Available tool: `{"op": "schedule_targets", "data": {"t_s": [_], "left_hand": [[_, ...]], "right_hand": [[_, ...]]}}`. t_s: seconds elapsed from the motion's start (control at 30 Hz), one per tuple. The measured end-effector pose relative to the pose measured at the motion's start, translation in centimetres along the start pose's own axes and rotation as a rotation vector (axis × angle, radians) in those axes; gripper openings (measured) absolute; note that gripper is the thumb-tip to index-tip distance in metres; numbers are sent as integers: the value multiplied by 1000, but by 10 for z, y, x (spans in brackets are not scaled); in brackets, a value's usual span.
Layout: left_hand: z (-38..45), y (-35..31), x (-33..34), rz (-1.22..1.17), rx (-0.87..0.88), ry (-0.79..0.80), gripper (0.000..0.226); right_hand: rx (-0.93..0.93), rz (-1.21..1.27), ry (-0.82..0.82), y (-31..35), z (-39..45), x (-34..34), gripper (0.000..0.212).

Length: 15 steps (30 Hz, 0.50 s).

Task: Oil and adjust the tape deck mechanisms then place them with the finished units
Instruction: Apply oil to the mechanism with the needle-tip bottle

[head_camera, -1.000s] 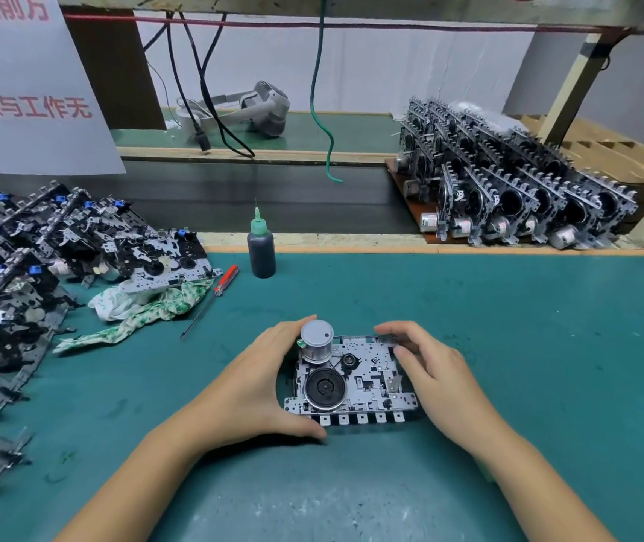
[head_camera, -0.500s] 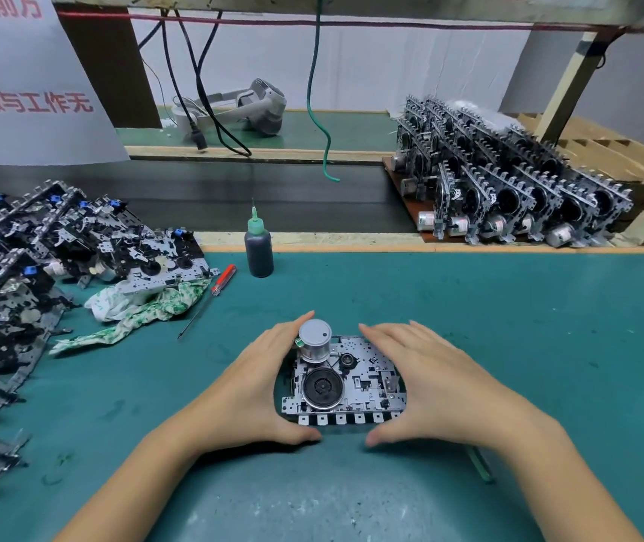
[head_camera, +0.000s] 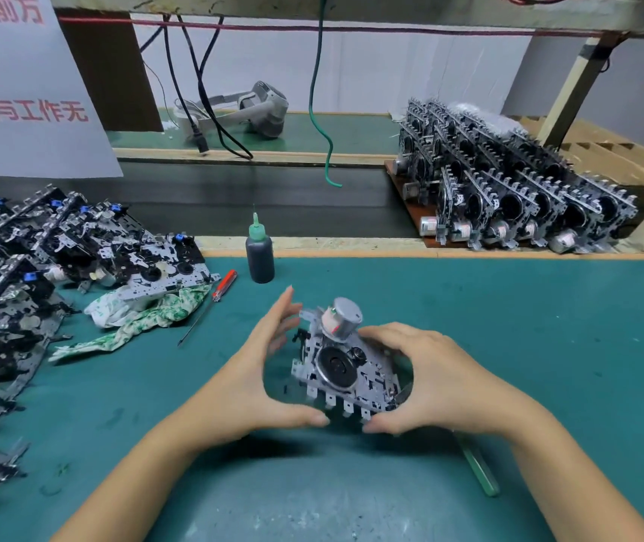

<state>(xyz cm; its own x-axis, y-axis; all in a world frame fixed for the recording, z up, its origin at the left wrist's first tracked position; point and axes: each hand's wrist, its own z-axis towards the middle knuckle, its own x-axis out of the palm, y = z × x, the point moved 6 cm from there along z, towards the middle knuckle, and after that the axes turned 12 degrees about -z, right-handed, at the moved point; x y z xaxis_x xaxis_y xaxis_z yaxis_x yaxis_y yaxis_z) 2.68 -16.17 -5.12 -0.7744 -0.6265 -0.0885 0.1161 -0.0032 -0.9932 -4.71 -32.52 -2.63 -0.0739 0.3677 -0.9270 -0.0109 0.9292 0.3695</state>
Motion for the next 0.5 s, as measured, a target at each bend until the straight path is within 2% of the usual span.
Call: {"op": "schedule_targets", "data": {"t_s": [0.1, 0.13, 0.2, 0.23, 0.3, 0.37, 0.43, 0.5], "left_hand": [[4, -3, 22, -441, -110, 238, 108], [4, -1, 28, -544, -163, 232, 114], [6, 13, 36, -813, -360, 161, 140], [7, 17, 39, -916, -393, 128, 141], [10, 8, 47, -1032, -339, 137, 123], [10, -2, 49, -1157, -251, 214, 106], [10, -2, 48, -1264, -196, 257, 101], [9, 1, 43, -1311, -181, 293, 100]], "right_hand": [[-44, 683, 149, 13, -1, 10, 61], [-80, 855, 225, 21, -2, 16, 59], [-123, 1115, 363, 34, -4, 31, 71], [-151, 1187, 408, 38, -5, 36, 70], [-144, 1243, 408, 39, -5, 41, 60], [-52, 1162, 348, 28, -4, 40, 53], [52, 941, 150, 11, -4, 25, 37], [209, 707, -132, -13, -10, 1, 27]]}}
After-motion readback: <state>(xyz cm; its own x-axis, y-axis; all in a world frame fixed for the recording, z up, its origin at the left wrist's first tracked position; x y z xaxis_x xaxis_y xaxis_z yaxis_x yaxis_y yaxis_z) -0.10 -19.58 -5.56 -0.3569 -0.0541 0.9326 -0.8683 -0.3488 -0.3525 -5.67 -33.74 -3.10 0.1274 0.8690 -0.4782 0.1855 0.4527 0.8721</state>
